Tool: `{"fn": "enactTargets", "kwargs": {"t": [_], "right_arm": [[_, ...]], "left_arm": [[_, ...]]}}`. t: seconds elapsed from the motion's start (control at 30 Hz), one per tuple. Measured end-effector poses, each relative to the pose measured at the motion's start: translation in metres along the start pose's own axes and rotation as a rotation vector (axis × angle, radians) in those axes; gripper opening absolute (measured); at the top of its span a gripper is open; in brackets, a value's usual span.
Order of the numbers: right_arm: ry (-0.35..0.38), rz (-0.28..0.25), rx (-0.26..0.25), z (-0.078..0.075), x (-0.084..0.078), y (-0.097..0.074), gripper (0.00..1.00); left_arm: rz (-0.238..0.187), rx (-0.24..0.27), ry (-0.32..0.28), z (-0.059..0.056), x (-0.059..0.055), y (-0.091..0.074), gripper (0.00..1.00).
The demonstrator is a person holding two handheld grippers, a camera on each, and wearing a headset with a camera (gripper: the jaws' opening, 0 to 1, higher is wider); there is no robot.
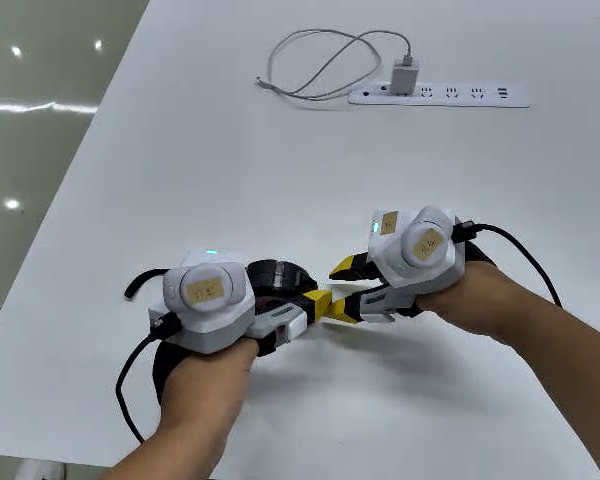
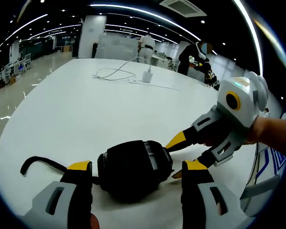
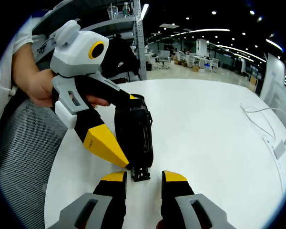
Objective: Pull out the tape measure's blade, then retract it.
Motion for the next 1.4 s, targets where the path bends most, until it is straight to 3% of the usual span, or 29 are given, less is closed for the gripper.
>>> {"fn": "enactTargets", "kwargs": {"t": [0.13, 0.4, 0.53, 0.83, 1.1, 1.2, 1.4], "right_arm": [[0.042, -0.055, -0.039, 0.002, -0.004, -0.011, 0.26], [0.056, -0.069, -0.059, 0.005, -0.005, -0.018, 0.27], [0.07, -0.089, -0.084, 0.008, -0.005, -0.027, 0.28], [0.121, -0.091, -0.119, 0.021, -0.014, -0.05, 0.36], [0.142, -0.088, -0.189, 0.028, -0.022, -0.073, 0.44], [0.157, -0.087, -0.225, 0.029, -0.025, -0.086, 0.46], [0.176, -0.095, -0.274, 0.032, -0.029, -0.105, 0.5]], "left_arm": [[-0.006, -0.004, 0.016, 0.005, -0.001, -0.007, 0.73], [-0.015, -0.014, 0.043, 0.01, 0.0, -0.014, 0.73], [-0.008, -0.012, 0.11, 0.015, 0.001, -0.02, 0.74], [0.014, -0.083, 0.183, 0.021, -0.005, -0.036, 0.79], [0.02, -0.138, 0.248, 0.02, -0.005, -0.048, 0.83], [0.024, -0.159, 0.303, 0.018, -0.003, -0.055, 0.84], [0.03, -0.164, 0.333, 0.021, -0.002, -0.062, 0.86]]}}
Point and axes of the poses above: the centre of the closed fingertips' face, and the gripper's own axes: y roughly forward along the fingers, z roughly to its left, x roughly out of its top, the point moved 9 cm from there along -y, roughly backward along the fingers
